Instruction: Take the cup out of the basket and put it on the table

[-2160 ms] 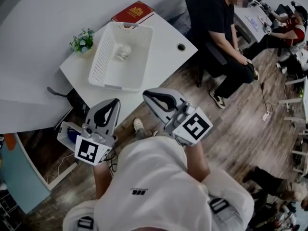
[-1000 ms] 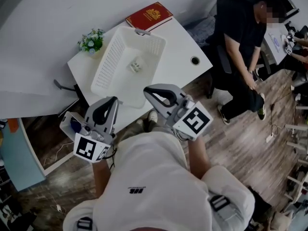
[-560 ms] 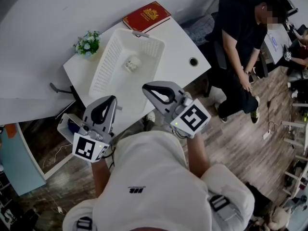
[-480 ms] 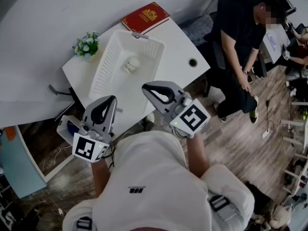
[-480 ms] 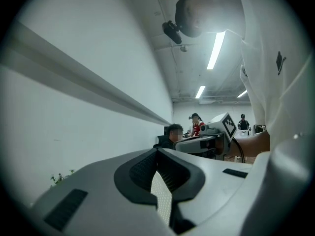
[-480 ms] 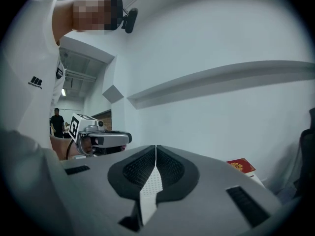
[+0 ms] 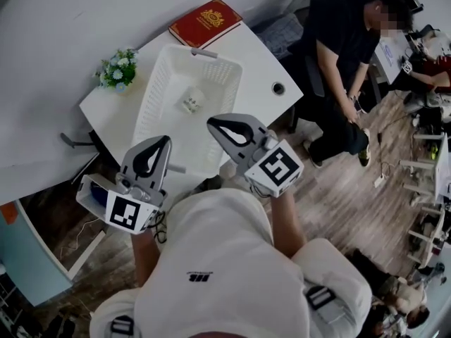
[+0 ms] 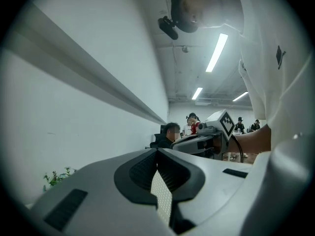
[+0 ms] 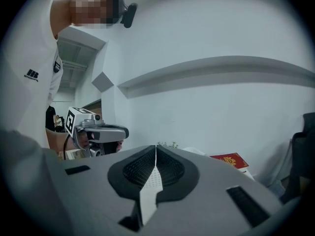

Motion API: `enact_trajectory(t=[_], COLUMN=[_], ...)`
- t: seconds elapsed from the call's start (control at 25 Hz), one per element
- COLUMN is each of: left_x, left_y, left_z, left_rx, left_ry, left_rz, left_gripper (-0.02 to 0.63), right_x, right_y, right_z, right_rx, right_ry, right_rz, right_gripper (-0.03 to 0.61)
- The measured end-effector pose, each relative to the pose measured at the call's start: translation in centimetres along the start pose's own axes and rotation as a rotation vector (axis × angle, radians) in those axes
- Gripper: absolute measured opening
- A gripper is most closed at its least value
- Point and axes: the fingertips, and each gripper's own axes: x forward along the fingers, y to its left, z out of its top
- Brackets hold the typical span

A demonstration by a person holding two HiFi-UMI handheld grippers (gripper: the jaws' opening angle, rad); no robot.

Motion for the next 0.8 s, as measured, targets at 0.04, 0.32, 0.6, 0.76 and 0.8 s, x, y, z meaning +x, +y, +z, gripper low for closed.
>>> enact_trajectory(t=[0.04, 0.32, 0.6, 0.76, 0.8], left_x=[0.1, 0.6, 0.5, 0.9, 1.0], left_y=[0.2, 1.6, 3.4, 4.1, 4.3], left_z=[-0.2, -1.1, -1.5, -1.6, -1.7], left_rx=[-0.003, -0.026, -0.055, -0.06, -0.061], left_ry=[0.003, 0.004, -0.011, -0.012, -0.009], left_rz=[-0.007, -0.041, -0.064, -0.069, -0.07], left_gripper=[0.009, 0.009, 0.009, 0.009, 0.009], right_x=[0.4, 3.2, 7.1, 8.5, 8.9], right_y=[-0.2, -2.5, -5.3, -6.7, -6.9], right_z=[-0.4, -4.1, -6.7, -7.7, -8.0], right_rx=[-0.002, -0.012, 0.004, -0.001, -0.003], right_ry=[0.024, 0.229, 0.354, 0.415, 0.429], right_rz=[-0.008, -0.071, -0.097, -0.099, -0.094], right_gripper=[0.015, 0.015, 0.015, 0.015, 0.015])
